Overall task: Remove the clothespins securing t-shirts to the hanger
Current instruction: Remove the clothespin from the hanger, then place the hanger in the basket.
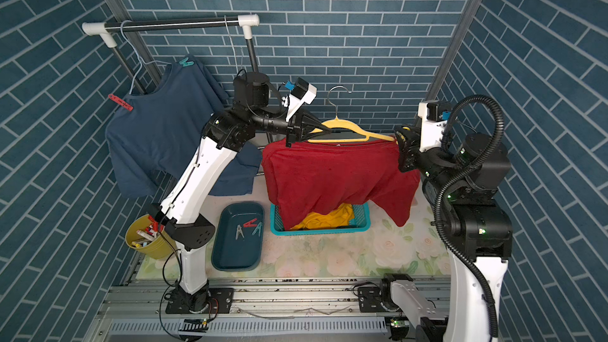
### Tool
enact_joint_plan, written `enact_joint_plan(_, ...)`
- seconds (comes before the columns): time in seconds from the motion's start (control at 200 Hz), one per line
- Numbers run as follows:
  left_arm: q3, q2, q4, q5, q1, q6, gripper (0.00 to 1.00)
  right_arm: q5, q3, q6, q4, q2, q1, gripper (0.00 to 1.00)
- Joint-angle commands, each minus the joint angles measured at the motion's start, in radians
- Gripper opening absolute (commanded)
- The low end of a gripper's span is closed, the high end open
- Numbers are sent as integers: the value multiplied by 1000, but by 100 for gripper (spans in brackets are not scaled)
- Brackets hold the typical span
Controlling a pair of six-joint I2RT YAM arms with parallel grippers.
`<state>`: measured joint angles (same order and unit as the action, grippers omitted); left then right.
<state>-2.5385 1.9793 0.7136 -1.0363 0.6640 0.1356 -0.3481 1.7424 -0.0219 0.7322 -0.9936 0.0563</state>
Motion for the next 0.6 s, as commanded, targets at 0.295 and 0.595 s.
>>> enact_joint_plan(0.295, 304, -93, 84, -52, -19, 137, 0, -9, -23, -27, -3, -3, 4, 0)
enact_joint_plan(0.595, 697, -273, -40, -17, -115, 136, 0, -74, -48, -98, -27, -41, 4, 0)
